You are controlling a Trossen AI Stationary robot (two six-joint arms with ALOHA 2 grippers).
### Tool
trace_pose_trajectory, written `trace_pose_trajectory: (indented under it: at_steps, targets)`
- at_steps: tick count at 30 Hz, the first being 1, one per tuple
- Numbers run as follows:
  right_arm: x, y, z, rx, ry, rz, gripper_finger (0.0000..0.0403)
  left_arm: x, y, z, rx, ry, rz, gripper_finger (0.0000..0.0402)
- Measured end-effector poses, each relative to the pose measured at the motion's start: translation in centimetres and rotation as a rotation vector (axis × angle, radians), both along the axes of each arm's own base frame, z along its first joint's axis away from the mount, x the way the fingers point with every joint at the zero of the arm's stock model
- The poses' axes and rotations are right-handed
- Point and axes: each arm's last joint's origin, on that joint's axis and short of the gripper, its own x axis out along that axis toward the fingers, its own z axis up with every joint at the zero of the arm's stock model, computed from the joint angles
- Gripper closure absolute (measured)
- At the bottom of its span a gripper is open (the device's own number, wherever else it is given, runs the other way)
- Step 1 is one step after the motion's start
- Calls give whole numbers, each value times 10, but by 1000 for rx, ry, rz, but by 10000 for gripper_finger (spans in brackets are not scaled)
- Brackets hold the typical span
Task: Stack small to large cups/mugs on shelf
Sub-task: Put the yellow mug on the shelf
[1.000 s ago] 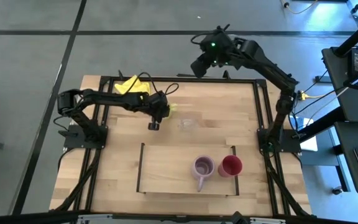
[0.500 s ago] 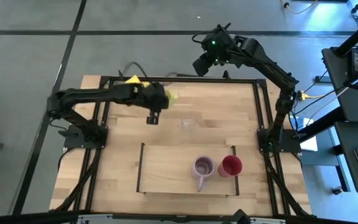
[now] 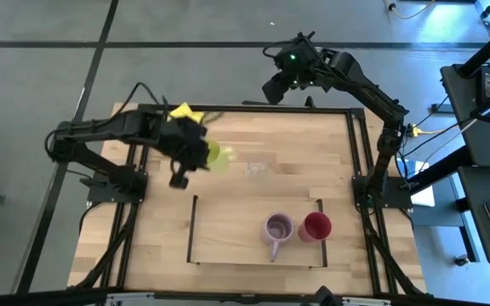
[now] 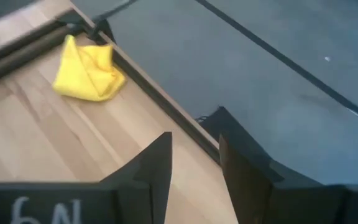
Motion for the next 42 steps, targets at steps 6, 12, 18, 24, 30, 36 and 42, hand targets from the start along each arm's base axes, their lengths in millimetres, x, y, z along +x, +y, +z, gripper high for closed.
trace_pose_trajectory:
  at_steps: [6, 12, 18, 24, 30, 36, 42]
  targets:
    - [1, 2, 0, 89, -70, -10, 267, 1, -38, -1, 14, -5, -160, 397]
    - [9, 17, -1, 233, -137, 54, 267, 1, -66, -4, 63, -5, -333, 397]
    - [21, 47, -1, 260, -130, 137, 267, 4, -104, -11, 89, -19, -441, 397]
    - [28, 81, -6, 307, -69, 199, 267, 12, -140, -16, 102, -94, -481, 397]
    - [32, 118, -8, 313, -36, 195, 267, 13, -162, -30, 143, -42, -598, 396]
    - [35, 144, -8, 373, -68, 150, 267, 12, -164, -37, 261, -17, -751, 396]
    - [37, 164, -7, 374, -121, 62, 267, 12, -163, -37, 259, -36, -877, 396]
